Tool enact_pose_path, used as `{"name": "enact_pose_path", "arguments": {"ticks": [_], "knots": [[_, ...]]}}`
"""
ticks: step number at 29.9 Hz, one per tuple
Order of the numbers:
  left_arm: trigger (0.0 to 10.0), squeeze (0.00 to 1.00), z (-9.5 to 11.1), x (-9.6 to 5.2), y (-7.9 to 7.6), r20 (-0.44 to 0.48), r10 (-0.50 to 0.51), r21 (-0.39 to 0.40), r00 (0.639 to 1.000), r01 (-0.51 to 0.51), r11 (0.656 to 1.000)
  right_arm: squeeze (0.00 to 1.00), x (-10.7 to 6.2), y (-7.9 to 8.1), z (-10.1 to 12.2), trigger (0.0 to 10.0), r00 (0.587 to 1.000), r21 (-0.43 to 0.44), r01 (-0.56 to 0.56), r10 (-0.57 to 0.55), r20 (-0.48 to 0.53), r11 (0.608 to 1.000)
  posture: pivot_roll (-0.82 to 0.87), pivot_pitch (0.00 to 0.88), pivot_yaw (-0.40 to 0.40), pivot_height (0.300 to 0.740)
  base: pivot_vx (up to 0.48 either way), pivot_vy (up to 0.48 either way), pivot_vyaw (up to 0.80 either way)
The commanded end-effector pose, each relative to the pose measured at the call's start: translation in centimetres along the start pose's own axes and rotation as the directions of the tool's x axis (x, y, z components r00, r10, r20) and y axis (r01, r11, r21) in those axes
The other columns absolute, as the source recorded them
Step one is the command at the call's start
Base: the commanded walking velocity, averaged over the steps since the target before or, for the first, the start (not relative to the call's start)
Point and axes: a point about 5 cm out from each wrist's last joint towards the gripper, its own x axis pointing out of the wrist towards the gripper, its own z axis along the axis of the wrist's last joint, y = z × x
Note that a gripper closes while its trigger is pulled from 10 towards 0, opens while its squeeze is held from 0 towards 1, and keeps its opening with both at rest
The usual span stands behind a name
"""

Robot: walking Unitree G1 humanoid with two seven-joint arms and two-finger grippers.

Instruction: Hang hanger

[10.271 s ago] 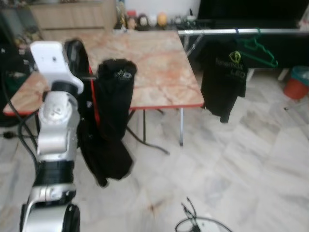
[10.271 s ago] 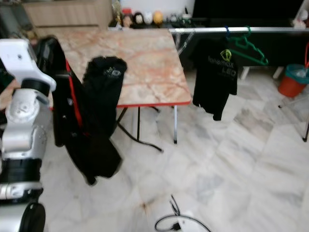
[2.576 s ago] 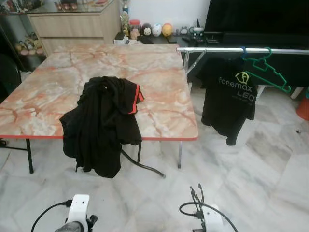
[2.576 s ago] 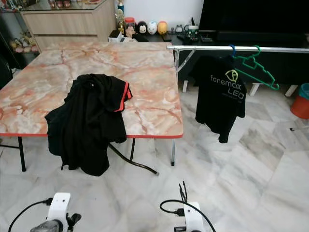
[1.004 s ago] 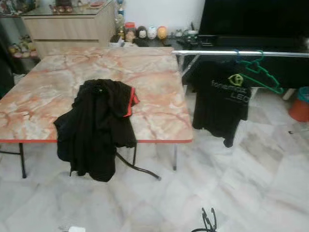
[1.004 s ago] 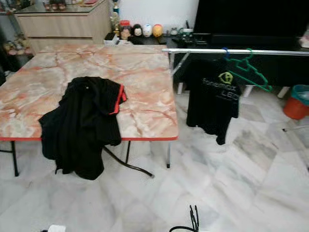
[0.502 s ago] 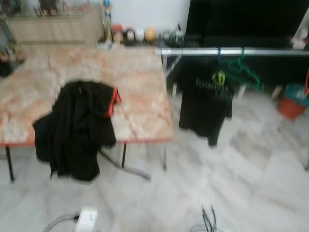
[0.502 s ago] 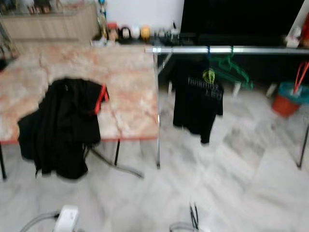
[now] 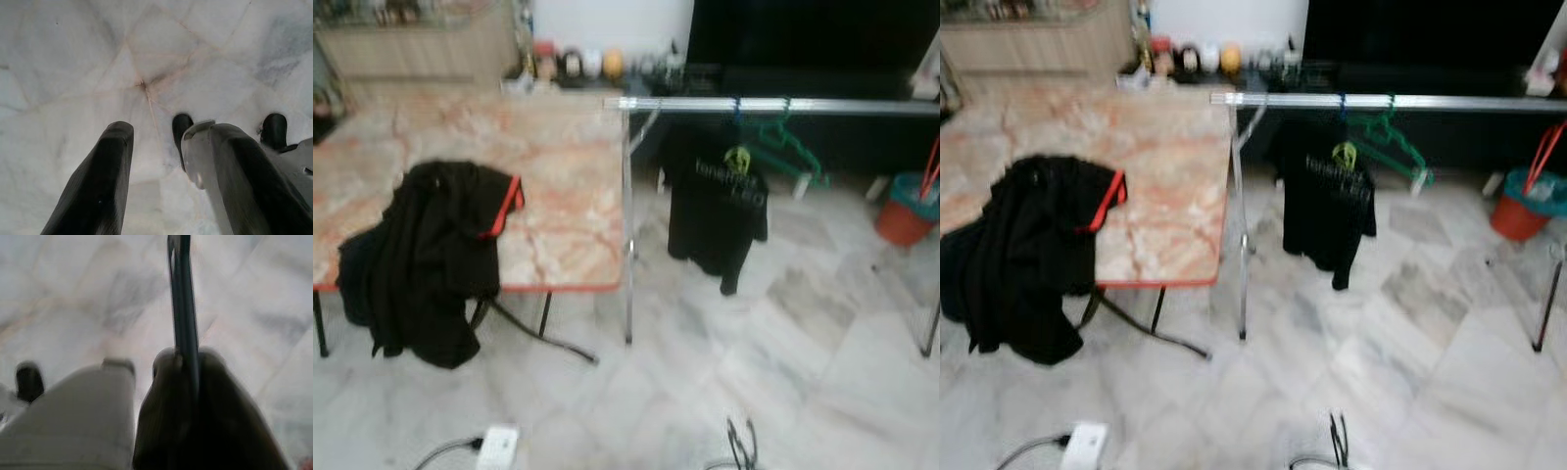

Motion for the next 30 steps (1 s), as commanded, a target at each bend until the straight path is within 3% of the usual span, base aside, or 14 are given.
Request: {"name": "enact_pose_path", "arguments": {"ticks": [1,30], "knots": [[10.0,0.00,-0.29,-0.03,-0.02,-0.013,-0.001,0.014,1.000,0.001,1.000,0.00,-0.38,0.75,-1.38,10.0,0.998,0.003,-0.024,0.024,-0.052,1.000,-0.02,0.000,0.012,0.740,0.000,-0.334,0.00],[10.0,0.00,-0.45,-0.06,0.01,-0.016,-0.011,0.024,1.000,0.011,1.000,0.00,-0.45,0.59,-1.50,10.0,0.999,0.017,-0.002,0.003,-0.048,1.000,-0.04,0.000,0.017,0.740,0.000,-0.337,0.00]]}}
